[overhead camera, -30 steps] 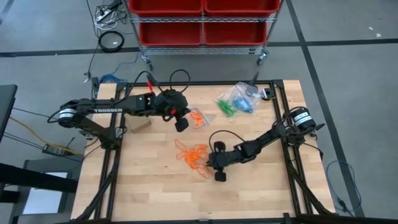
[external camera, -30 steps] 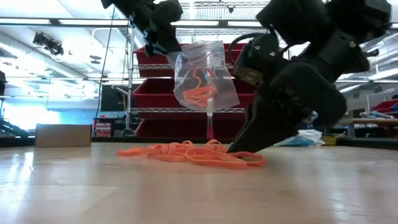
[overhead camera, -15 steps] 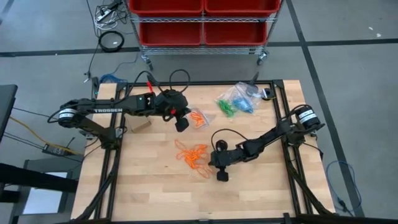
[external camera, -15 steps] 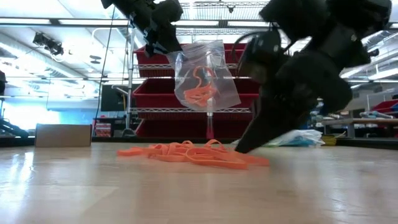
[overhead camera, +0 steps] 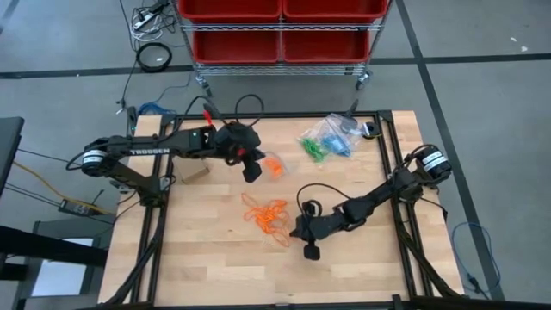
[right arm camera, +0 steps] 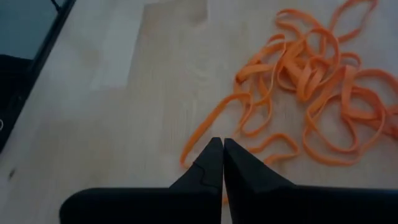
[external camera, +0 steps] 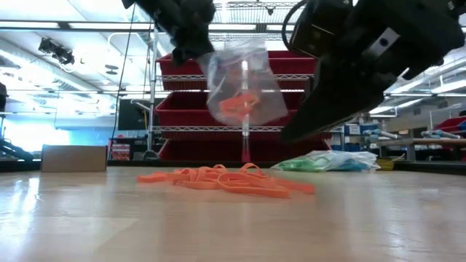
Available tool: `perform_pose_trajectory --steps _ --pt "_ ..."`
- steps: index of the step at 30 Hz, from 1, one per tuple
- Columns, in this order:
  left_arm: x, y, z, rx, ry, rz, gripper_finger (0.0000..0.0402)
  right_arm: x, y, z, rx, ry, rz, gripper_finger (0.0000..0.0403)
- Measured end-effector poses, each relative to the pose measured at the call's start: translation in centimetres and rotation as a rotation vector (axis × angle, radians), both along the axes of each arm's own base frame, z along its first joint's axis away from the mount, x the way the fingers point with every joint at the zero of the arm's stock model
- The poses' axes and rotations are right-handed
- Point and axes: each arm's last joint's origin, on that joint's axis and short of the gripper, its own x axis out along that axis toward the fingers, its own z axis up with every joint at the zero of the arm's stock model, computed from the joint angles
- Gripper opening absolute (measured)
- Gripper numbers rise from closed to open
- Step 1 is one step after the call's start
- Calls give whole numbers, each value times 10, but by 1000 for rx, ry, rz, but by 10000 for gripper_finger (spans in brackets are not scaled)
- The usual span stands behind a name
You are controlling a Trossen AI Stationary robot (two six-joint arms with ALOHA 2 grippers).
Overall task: Sort rubber bands
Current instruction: Put the orange rubber band into the transparent zip bag
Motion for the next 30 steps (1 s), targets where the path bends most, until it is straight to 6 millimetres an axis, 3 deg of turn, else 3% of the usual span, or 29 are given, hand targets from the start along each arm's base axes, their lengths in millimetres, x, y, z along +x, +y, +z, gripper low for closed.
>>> perform_pose_trajectory --steps 10,16,23,30 --pt "-24 4 -19 -77 307 43 17 1 0 1 5 -10 -1 5" --pt "-28 2 -21 -148 338 107 17 3 1 5 8 -50 7 7" --pt "-27 1 -21 -152 329 104 17 14 -2 20 41 -220 10 1" --pt "-27 2 -21 -151 331 103 17 16 -16 14 150 -132 -114 1"
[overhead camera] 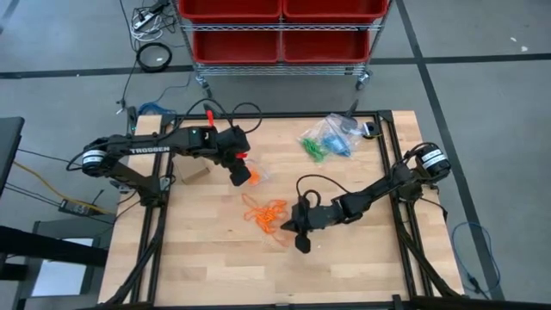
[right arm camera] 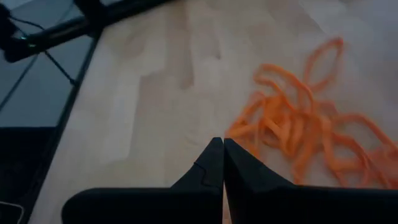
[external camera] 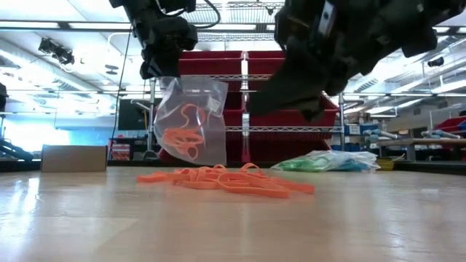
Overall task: Sort rubber bands
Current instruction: Put the orange rubber band into the transparent zip bag
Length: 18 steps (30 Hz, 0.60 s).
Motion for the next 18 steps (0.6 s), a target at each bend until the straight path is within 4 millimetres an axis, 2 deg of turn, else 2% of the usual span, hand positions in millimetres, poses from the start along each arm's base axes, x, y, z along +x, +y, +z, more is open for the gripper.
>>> perform_pose_trajectory --steps 5,10,14,18 --pt "0 0 0 0 3 -1 17 -9 11 -8 -62 90 85 10" --pt "0 0 0 1 2 -1 17 -22 23 -15 -201 160 109 59" --pt "0 0 0 0 -1 0 17 -23 22 -17 -198 180 95 96" --pt "0 0 0 -1 -1 2 17 -23 18 -18 -215 198 78 113"
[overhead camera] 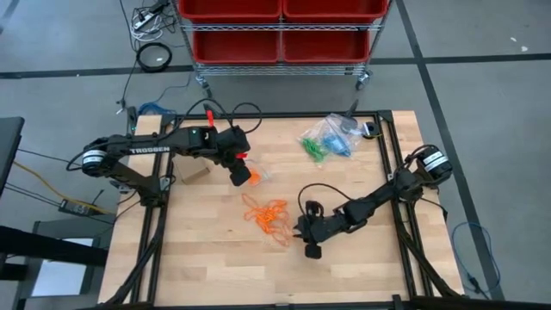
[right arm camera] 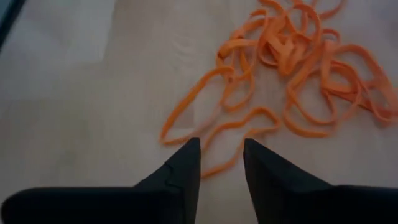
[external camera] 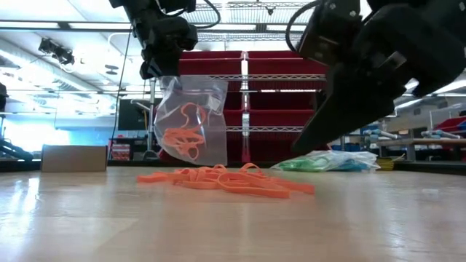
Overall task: Sort rubber bands
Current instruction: Put the orange rubber band into the transparent zip bag
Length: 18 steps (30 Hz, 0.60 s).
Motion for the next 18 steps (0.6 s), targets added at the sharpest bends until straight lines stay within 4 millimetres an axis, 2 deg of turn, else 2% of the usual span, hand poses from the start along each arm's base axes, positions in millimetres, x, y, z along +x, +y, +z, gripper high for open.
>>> perform_pose_trajectory --steps 8,14,18 --pt "0 0 0 -13 -5 23 17 11 5 -34 64 25 14 124" --pt "0 0 0 -13 -6 24 17 14 1 -39 72 24 -14 125" --pt "1 0 0 -11 -14 24 17 14 -2 -40 52 37 -21 92"
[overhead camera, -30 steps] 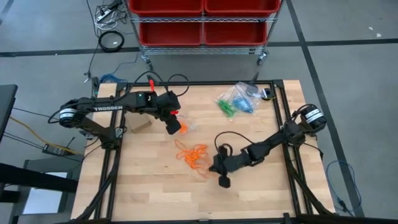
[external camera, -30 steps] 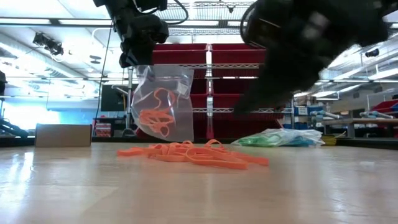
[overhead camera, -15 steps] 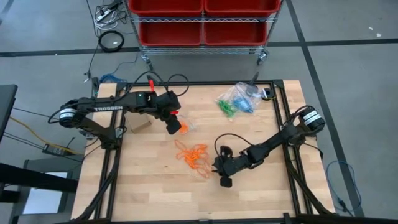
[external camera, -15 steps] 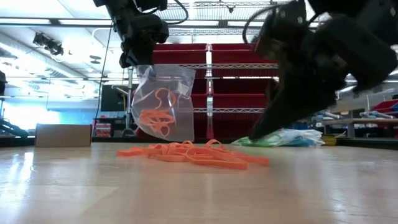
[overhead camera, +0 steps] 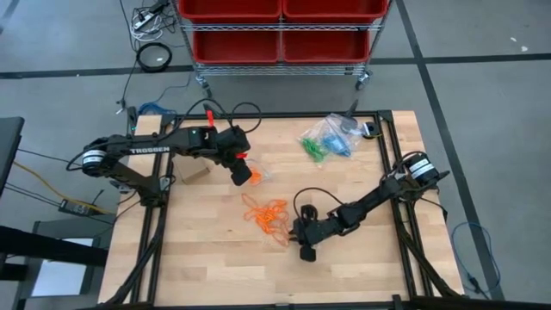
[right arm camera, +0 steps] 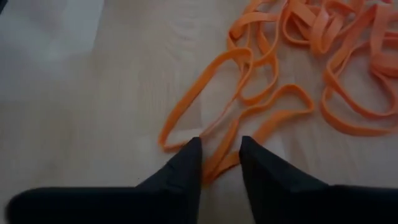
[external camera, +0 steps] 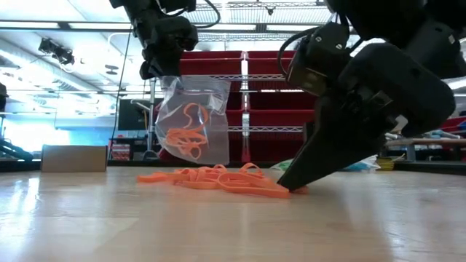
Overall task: Sort rubber bands
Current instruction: Put the orange rubber band into the transparent zip bag
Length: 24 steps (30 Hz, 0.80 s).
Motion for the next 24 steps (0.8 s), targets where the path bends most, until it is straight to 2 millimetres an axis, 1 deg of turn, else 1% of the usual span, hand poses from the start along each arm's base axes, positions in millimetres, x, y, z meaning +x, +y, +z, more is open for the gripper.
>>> perform_pose_trajectory --steps 3,4,7,11,13,16,20,24 --pt "1 0 1 2 -10 0 17 1 -3 -1 -13 3 -7 29" --pt "1 0 1 2 -12 0 17 1 -4 -1 -16 3 -7 15" --pt "2 0 1 6 -26 1 17 3 -6 0 -13 -11 -12 6" --pt "2 0 1 5 -25 1 17 0 -8 12 -23 -23 -11 1" --pt "2 0 1 5 -23 1 17 -2 -9 25 -37 -60 -11 0" --pt "2 0 1 5 -24 1 17 -2 -11 56 -17 -168 -12 0" --pt "3 1 2 7 -31 0 17 -5 -19 86 -9 -263 -7 0" --pt "4 1 2 9 -44 0 17 0 -28 117 -6 -357 5 0"
